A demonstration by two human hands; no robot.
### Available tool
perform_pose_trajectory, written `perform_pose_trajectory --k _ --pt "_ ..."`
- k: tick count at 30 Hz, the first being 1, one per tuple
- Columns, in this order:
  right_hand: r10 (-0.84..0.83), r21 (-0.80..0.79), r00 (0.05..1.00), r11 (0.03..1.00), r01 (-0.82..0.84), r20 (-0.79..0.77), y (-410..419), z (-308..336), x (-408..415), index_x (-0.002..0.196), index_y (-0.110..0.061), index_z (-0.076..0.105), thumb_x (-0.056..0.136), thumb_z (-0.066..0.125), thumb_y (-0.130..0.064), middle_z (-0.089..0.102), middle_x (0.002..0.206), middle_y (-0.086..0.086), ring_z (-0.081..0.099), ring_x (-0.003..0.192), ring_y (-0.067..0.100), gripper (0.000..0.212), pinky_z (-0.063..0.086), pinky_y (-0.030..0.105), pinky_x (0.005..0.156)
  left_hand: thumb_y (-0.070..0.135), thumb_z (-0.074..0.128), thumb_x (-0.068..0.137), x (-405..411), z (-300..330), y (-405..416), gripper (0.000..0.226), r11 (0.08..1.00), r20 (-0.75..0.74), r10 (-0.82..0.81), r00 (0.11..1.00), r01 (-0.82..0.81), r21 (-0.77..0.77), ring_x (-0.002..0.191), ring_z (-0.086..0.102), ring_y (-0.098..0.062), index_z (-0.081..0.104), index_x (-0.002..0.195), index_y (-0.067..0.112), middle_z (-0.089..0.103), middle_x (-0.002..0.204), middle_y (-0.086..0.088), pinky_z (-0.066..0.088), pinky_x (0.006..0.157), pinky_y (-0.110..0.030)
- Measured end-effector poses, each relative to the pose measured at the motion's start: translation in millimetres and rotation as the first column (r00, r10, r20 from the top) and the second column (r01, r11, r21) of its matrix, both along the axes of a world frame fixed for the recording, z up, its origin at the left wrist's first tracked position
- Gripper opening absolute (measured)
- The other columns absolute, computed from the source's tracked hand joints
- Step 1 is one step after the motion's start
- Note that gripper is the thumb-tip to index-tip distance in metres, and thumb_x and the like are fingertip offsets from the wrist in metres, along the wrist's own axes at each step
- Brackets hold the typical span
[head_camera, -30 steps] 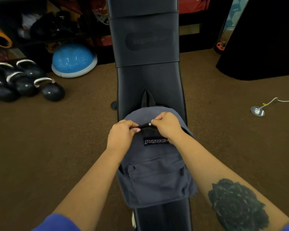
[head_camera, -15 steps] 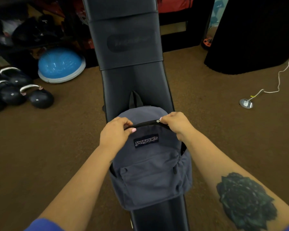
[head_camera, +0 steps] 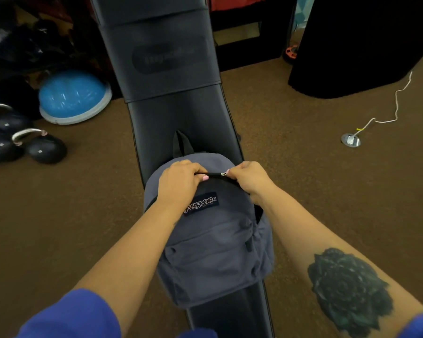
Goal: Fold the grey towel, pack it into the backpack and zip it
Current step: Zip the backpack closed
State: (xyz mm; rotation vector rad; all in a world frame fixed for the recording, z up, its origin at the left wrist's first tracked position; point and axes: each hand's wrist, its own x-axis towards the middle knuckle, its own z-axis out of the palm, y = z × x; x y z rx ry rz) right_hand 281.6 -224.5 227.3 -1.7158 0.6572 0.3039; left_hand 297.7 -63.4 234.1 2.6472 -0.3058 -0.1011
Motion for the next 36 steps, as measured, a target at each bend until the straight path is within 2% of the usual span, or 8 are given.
perform_pose_trajectory --k 2,5,10,13,18,29,33,36 --pt "-0.027 0.026 1.0 0.999 0.027 -0.013 -8.9 -4.2 -1.5 0.079 -0.008 0.062 0.082 0.065 -0.013 0.061 0.079 0.01 0.056 0.08 0.024 0.006 0.046 0.033 0.072 0.029 0.064 0.085 1.4 0.4 0.8 0.018 1.0 -0.012 0.005 1.0 -0.005 -0.015 0.097 0.06 -0.021 0.073 0.098 0.022 0.068 0.098 -0.001 0.048 0.085 -0.04" --pt "-0.098 0.075 0.993 0.992 0.102 -0.06 -24.2 -11.7 -4.7 0.088 -0.001 0.065 0.079 0.065 -0.008 0.062 0.082 0.014 0.058 0.082 0.026 0.011 0.046 0.035 0.074 0.027 0.063 0.085 3.2 -1.0 0.3 0.016 1.0 -0.027 0.014 1.0 -0.014 -0.024 0.096 0.06 -0.02 0.072 0.097 0.021 0.067 0.097 -0.001 0.048 0.085 -0.038" --pt "-0.14 0.138 0.985 0.978 0.154 -0.103 -43.1 -21.5 -13.0 0.079 -0.005 0.06 0.083 0.061 -0.004 0.06 0.076 0.008 0.055 0.082 0.023 0.004 0.045 0.03 0.077 0.027 0.062 0.086 2.3 -1.6 -3.5 0.014 0.999 -0.013 0.032 0.999 -0.031 0.014 0.094 0.06 -0.021 0.071 0.095 0.021 0.065 0.096 -0.001 0.049 0.081 -0.039" --pt "-0.136 0.152 0.985 0.977 0.15 -0.103 -45.0 -22.2 -15.1 0.079 -0.007 0.059 0.084 0.06 -0.005 0.058 0.074 0.006 0.054 0.074 0.019 0.005 0.043 0.023 0.063 0.029 0.062 0.086 -0.2 2.1 -14.3 0.015 0.999 0.007 -0.01 1.0 0.01 0.047 0.101 0.058 -0.021 0.069 0.099 0.025 0.065 0.102 0.002 0.049 0.085 -0.041" --pt "-0.158 0.186 0.984 0.968 0.171 -0.079 -42.1 -23.5 -16.5 0.079 -0.004 0.061 0.082 0.061 -0.006 0.061 0.082 0.013 0.055 0.082 0.026 0.004 0.045 0.034 0.077 0.039 0.058 0.088 -5.4 -0.1 -51.6 0.027 0.964 0.025 -0.2 0.979 0.193 0.184 0.113 0.051 -0.022 0.065 0.113 0.032 0.063 0.117 0.006 0.039 0.092 -0.038" --pt "-0.253 0.206 0.961 0.94 0.271 -0.11 -54.5 -54.9 -34.8 0.068 -0.008 0.054 0.086 0.059 -0.002 0.056 0.07 0.006 0.053 0.069 0.018 0.019 0.045 0.026 0.066 0.034 0.055 0.091 2.4 -7.3 -63.0 0.019 0.957 0.012 -0.183 0.983 0.175 0.231 0.107 0.053 -0.021 0.069 0.102 0.029 0.066 0.107 0.003 0.034 0.092 -0.035" --pt "-0.254 0.218 0.947 0.93 0.295 -0.196 -63.1 -73.8 -44.5 0.09 0.002 0.059 0.09 0.057 -0.004 0.063 0.084 0.012 0.059 0.091 0.027 0.006 0.049 0.039 0.094 0.033 0.054 0.091 2.4 -8.4 -63.3 0.018 0.963 0.011 -0.166 0.986 0.16 0.216 0.107 0.053 -0.021 0.069 0.101 0.029 0.065 0.106 0.003 0.034 0.092 -0.036" --pt "-0.254 0.2 0.94 0.932 0.301 -0.227 -65.7 -81.6 -50.5 0.112 0.009 0.057 0.093 0.054 -0.005 0.062 0.099 0.017 0.06 0.095 0.028 0.023 0.048 0.036 0.092 0.033 0.054 0.091 2.9 -9.5 -63.6 0.018 0.965 0.003 -0.155 0.988 0.151 0.214 0.106 0.053 -0.022 0.068 0.101 0.028 0.065 0.107 0.003 0.035 0.092 -0.037"
